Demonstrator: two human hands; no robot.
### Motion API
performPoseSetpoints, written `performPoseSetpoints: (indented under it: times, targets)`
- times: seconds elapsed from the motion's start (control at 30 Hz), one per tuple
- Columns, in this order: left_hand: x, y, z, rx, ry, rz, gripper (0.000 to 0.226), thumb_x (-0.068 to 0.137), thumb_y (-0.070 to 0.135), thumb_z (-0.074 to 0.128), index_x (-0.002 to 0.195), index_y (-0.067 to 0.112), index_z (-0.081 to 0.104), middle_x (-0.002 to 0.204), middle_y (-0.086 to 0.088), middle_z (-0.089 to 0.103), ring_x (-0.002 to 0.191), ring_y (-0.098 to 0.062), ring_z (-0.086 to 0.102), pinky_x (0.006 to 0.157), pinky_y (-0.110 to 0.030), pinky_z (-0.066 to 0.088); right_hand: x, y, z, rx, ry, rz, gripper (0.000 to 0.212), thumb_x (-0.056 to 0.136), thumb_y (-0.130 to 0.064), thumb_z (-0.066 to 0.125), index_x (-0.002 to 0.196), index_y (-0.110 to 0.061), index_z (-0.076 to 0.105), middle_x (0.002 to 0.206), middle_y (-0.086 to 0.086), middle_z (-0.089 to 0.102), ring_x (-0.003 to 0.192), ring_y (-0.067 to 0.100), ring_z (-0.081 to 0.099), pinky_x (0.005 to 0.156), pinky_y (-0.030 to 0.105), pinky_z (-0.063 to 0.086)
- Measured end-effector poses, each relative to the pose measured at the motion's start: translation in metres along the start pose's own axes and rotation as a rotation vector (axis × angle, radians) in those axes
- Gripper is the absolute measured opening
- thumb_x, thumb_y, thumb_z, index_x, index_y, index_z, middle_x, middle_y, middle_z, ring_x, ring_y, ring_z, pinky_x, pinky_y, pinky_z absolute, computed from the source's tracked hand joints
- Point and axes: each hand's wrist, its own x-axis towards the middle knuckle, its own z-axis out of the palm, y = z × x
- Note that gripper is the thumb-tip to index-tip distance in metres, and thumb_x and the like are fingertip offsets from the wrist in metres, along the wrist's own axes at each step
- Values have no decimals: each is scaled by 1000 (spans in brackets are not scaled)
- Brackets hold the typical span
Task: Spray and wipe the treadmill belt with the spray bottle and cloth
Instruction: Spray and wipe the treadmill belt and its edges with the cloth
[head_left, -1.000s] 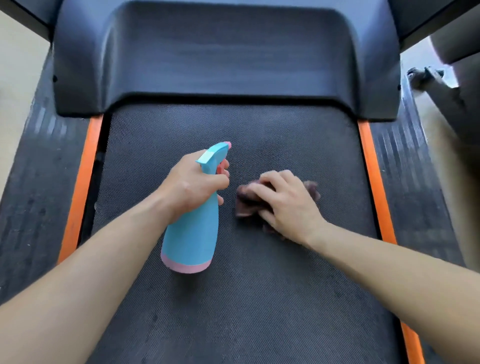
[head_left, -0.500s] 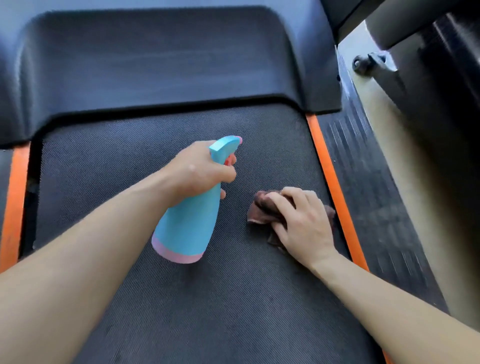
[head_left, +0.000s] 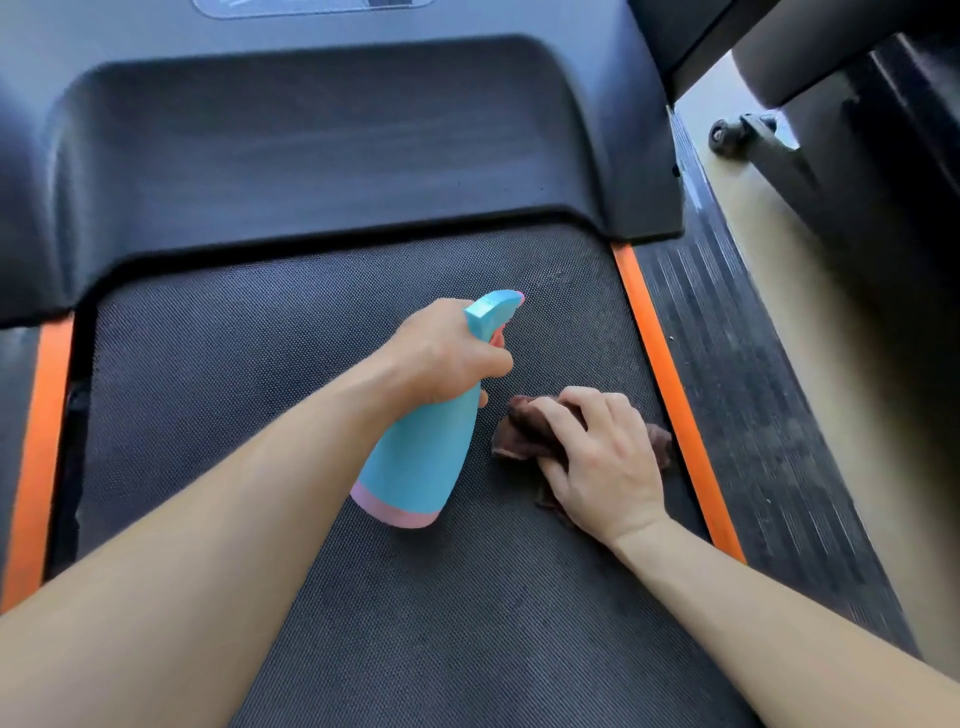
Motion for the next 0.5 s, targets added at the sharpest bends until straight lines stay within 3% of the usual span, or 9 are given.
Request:
performPoseSetpoints:
  times: [0.07,0.17,0.23,0.37,0.5]
  targets:
    - [-5,-2,-1,-36,-8,-1,13,68,20,72,76,19,63,79,1,67,64,-24,73,76,-45,68,0,-1,0,-4,-4,0,48,77,-35,60,123,-21,65,118,7,58,95,36,55,79,49,49]
    - [-16,-5,-6,-88,3,-15,28,59,24,67,85,14,67,85,-4,71,68,-24,71,78,-55,67,-1,-1,-1,-5,1,2,49,77,-36,58,123,-21,64,118,7,57,95,35,54,79,48,49]
    - [-25,-9,-8,-83,-12,-10,30,59,23,65,87,15,68,95,-12,75,70,-25,72,77,-56,67,-1,-1,-1,-6,8,-3,49,76,-36,57,123,-22,64,118,7,57,96,35,54,78,47,49]
    - [-36,-20,-10,-56,-102,-26,34,67,16,68,100,7,70,89,-5,71,61,-20,70,70,-42,68,-3,-3,-4,-19,56,76,49,79,-37,57,124,-20,64,117,8,55,97,34,53,79,44,47]
    - [-44,-25,-8,31,-175,-3,9,67,15,68,75,14,63,72,2,63,57,-20,71,69,-44,65,-17,2,-8,-38,84,135,49,79,-36,57,125,-19,64,117,8,53,98,32,51,83,44,45]
